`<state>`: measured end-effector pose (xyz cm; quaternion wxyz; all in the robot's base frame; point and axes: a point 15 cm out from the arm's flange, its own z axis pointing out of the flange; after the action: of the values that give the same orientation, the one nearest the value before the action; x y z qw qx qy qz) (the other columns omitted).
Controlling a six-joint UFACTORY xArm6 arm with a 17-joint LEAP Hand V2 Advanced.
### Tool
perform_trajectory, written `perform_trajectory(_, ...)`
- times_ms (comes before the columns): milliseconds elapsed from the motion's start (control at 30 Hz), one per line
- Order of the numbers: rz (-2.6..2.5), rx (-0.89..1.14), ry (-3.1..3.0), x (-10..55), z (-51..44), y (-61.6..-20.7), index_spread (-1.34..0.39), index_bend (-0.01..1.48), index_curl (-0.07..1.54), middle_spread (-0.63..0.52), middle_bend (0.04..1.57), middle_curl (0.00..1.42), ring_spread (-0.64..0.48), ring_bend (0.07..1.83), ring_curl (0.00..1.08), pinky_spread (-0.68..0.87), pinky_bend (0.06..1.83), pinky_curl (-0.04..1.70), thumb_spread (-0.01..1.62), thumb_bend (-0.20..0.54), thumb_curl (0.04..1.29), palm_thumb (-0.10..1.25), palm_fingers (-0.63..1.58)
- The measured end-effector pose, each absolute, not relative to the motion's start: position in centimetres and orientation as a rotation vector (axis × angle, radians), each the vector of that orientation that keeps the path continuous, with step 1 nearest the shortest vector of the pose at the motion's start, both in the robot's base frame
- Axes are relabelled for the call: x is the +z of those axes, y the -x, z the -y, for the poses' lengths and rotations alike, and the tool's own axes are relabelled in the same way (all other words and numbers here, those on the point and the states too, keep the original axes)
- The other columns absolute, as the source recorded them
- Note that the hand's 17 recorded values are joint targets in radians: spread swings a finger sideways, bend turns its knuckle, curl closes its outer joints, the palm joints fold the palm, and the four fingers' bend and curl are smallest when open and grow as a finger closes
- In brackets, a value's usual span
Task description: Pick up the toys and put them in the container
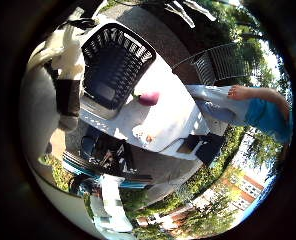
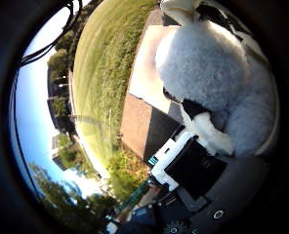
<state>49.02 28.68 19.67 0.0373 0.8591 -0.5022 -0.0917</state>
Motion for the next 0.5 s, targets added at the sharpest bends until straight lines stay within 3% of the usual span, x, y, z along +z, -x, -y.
perform_trajectory(33, 1.548, -0.284, -2.626, 17.9, -29.0, -49.4, -0.98, 0.60, 1.35, -0.12, 1.38, 0.90, -0.06, 1.54, 0.78, 0.16, 1.57, 0.82, 1.15, -0.031, 0.76, 0.82, 0.63)
perform_trajectory(100, 1.561, -0.288, -2.612, 15.3, -28.7, -50.2, -0.95, 0.54, 1.30, -0.11, 1.17, 0.82, 0.00, 1.42, 0.75, 0.19, 1.51, 0.81, 1.17, -0.036, 0.73, 0.79, 0.36)
perform_trajectory(133, 1.566, -0.295, -2.601, 14.7, -28.2, -50.4, -0.91, 0.44, 1.24, -0.09, 0.96, 0.75, 0.05, 1.32, 0.73, 0.22, 1.46, 0.82, 1.17, -0.041, 0.71, 0.77, -0.05)
perform_trajectory(167, 1.552, -0.304, -2.603, 14.3, -27.8, -50.5, -0.86, 0.40, 1.16, -0.06, 0.75, 0.65, 0.11, 1.09, 0.64, 0.27, 1.35, 0.76, 1.18, -0.036, 0.68, 0.75, -0.28)
perform_trajectory(233, 1.514, -0.317, -2.627, 14.2, -26.8, -50.9, -0.83, 0.35, 1.10, -0.03, 0.63, 0.59, 0.15, 0.96, 0.56, 0.30, 1.29, 0.71, 1.18, -0.031, 0.67, 0.75, -0.31)
perform_trajectory(267, 1.497, -0.330, -2.636, 14.2, -25.9, -51.2, -0.78, 0.25, 1.01, 0.00, 0.50, 0.52, 0.20, 0.83, 0.48, 0.34, 1.22, 0.65, 1.18, -0.024, 0.65, 0.76, -0.28)
perform_trajectory(500, 1.451, -0.498, -2.603, 22.1, -20.7, -47.9, -0.64, 0.10, 0.76, 0.05, 0.27, 0.41, 0.27, 0.66, 0.37, 0.43, 1.06, 0.54, 1.17, -0.021, 0.60, 0.78, -0.13)
